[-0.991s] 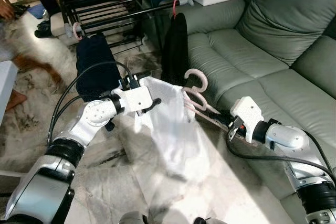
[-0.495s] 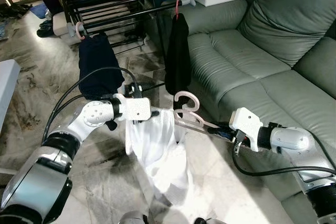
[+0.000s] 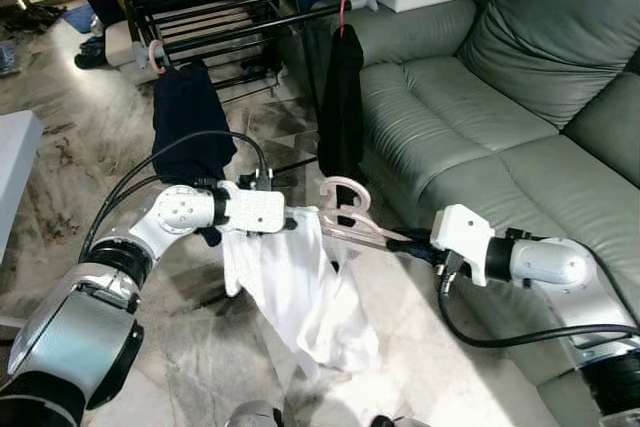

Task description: Hang hanger

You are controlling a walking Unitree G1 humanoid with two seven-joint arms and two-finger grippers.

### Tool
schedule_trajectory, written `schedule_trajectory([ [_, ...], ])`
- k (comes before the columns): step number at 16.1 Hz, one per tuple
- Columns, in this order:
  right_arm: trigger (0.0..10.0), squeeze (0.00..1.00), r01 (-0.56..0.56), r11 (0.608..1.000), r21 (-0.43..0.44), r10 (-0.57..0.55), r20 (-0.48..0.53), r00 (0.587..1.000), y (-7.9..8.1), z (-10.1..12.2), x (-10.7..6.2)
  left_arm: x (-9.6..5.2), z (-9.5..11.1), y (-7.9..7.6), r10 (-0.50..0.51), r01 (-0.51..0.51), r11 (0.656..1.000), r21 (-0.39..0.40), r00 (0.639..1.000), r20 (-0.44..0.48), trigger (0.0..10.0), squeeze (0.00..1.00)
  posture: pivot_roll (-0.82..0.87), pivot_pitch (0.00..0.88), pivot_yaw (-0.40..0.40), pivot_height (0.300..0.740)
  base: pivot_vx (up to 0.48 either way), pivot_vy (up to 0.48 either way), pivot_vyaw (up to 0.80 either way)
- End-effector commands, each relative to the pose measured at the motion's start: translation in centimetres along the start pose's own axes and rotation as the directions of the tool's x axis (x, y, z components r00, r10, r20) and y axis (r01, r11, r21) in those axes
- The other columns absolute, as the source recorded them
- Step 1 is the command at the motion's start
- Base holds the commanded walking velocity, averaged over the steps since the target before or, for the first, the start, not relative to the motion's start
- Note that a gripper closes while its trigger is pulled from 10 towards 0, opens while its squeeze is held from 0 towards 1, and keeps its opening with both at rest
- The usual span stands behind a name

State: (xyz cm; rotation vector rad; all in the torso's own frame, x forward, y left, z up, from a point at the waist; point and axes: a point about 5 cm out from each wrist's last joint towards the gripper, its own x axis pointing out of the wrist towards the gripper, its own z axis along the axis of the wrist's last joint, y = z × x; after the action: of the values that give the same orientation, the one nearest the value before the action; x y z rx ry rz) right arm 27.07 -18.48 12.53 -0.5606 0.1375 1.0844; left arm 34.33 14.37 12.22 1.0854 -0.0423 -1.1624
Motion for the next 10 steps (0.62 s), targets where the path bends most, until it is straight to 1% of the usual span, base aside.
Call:
schedule_trajectory([
  [1,10.0,0.00,0.009,0.998,-0.065,-0.004,0.068,0.998,-0.09,1.61,0.23,-0.21,-0.24,0.33,-0.010,0.010,1.000,-0.005,1.000,-0.022,0.0,0.00,-0.02,0.000,0.064,0.740,0.000,0.000,0.00],
  [4,10.0,0.00,0.024,0.995,-0.095,-0.018,0.067,0.998,-0.16,1.73,0.24,-0.18,-0.57,0.16,-0.037,0.036,0.999,-0.029,0.998,-0.043,0.0,0.00,-0.03,0.000,0.068,0.740,0.000,0.000,0.00],
  [10,10.0,0.00,0.037,0.992,-0.117,-0.030,0.062,0.998,-0.21,1.59,0.42,-0.11,-0.73,0.33,-0.035,0.032,0.998,-0.062,0.998,-0.054,0.0,0.00,-0.03,0.000,0.069,0.740,0.000,0.000,0.00],
])
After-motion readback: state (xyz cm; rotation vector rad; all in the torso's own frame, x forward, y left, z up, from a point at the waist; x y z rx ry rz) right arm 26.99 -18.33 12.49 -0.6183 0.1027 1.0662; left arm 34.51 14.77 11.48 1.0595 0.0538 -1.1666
